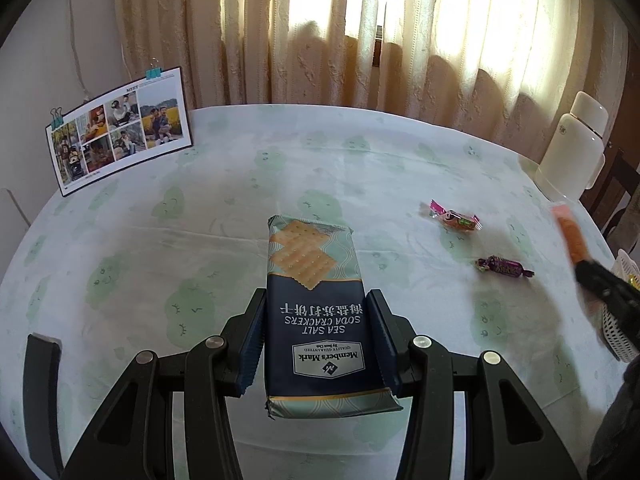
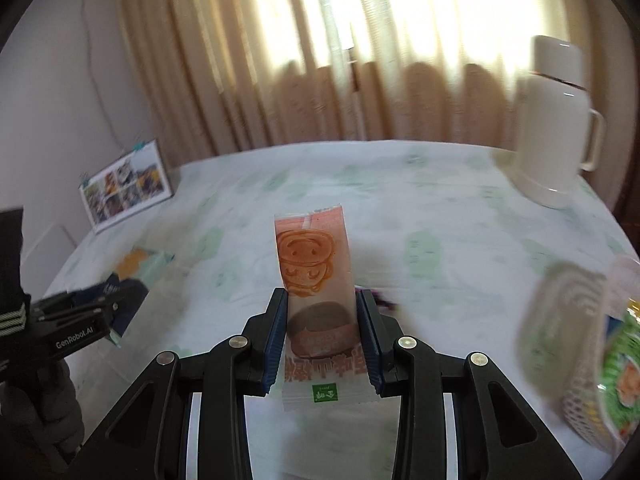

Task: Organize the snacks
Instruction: 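Carry the orange cookie pack into the basket and open the right tool while the left tool holds the crackers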

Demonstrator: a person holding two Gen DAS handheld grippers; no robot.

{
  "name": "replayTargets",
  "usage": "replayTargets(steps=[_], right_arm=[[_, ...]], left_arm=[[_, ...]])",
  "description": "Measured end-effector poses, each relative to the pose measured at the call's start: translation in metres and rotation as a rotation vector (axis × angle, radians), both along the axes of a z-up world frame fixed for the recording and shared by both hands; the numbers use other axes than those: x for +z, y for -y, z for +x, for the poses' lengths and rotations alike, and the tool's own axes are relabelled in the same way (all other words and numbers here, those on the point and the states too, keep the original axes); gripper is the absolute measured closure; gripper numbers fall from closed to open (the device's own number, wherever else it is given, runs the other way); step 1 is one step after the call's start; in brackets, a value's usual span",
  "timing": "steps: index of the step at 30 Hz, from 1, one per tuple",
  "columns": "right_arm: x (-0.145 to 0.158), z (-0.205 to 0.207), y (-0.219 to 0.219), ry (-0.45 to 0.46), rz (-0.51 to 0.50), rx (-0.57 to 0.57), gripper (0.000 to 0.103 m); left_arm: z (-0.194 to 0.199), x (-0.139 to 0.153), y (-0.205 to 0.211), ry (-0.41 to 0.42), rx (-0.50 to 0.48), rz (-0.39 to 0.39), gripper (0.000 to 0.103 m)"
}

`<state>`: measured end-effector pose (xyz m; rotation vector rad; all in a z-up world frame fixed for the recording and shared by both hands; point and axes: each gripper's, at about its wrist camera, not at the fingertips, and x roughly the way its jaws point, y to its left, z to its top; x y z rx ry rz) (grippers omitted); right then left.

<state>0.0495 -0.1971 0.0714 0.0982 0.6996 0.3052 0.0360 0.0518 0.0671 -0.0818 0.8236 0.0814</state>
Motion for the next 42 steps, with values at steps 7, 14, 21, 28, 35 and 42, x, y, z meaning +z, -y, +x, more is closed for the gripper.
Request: replayTargets(steps=[7, 14, 21, 28, 35, 42], right_arm=[[0.007, -0.018, 0.047, 0.022, 0.014, -0.132, 0.067], [0.015, -0.039, 0.091, 0.056, 0.023, -0.254, 0.067], [0.018, -0.059, 0.142, 0.078, 0.042, -0.401, 0.067], [0.012, -0.072, 0.18, 0.082, 0.048, -0.511, 0.066], [0.003, -0.082, 0.203, 0.096, 0.023, -0.606, 0.053], [-0.002, -0.09, 0.216, 0.121, 0.011, -0.638, 0.052]], left_arm=[[0.0, -0.001, 0.005, -0.007, -0.025, -0.006, 0.058], [0.001, -0.001, 0.008, -0.014, -0.03, 0.004, 0.058], [0.0, 0.003, 0.014, -0.009, -0.031, 0.021, 0.058], [-0.003, 0.009, 0.033, -0.003, -0.056, 0.039, 0.058], [-0.004, 0.017, 0.054, 0.003, -0.084, 0.058, 0.058], [-0.005, 0.028, 0.086, 0.013, -0.136, 0.077, 0.058]])
